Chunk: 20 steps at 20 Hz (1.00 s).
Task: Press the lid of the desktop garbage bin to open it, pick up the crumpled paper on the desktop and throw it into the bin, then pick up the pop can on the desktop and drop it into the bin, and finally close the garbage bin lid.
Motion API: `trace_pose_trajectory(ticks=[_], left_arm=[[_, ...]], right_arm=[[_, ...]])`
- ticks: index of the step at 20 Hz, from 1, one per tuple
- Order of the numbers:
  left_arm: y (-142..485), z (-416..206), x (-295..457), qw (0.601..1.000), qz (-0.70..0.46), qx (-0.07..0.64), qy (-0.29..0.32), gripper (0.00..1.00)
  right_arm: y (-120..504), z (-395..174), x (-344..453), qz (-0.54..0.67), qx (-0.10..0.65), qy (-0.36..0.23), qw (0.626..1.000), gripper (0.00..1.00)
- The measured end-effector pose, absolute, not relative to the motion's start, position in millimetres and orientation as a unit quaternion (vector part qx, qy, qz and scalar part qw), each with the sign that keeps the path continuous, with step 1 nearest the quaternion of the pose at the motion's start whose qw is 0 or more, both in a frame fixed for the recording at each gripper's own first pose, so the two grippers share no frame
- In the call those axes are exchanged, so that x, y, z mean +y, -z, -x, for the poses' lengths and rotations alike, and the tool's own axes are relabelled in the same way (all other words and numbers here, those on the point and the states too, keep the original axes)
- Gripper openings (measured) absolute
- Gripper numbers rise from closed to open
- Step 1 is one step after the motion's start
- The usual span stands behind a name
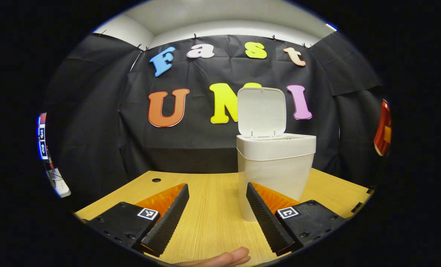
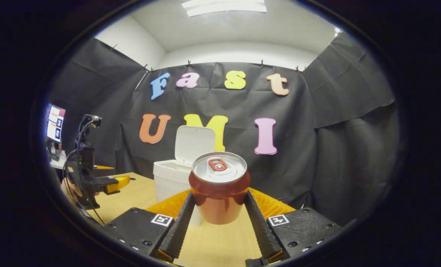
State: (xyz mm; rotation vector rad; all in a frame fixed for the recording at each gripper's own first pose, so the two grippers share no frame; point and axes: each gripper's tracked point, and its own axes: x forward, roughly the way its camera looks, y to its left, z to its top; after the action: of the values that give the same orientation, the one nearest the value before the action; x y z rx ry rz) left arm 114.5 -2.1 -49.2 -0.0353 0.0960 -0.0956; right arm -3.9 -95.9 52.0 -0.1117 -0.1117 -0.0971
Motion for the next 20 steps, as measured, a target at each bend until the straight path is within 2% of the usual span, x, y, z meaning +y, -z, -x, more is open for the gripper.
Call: trace_pose_trajectory(ticks=[5, 11, 20], left_arm=[[64, -102, 2, 0.997, 0.029, 0.049, 0.044, 1.0], [71, -90, 15, 0.998, 0.012, 0.045, 0.04, 1.0], [71, -85, 31, 0.998, 0.036, 0.039, 0.042, 1.0]], right_arm=[[-89, -15, -91, 0.074, -0.054, 0.059, 0.994, 0.77], [-136, -50, -62, 0.09, -0.043, 0.042, 0.994, 0.78], [-207, -138, 0, 0.124, -0.031, 0.044, 0.991, 0.77]])
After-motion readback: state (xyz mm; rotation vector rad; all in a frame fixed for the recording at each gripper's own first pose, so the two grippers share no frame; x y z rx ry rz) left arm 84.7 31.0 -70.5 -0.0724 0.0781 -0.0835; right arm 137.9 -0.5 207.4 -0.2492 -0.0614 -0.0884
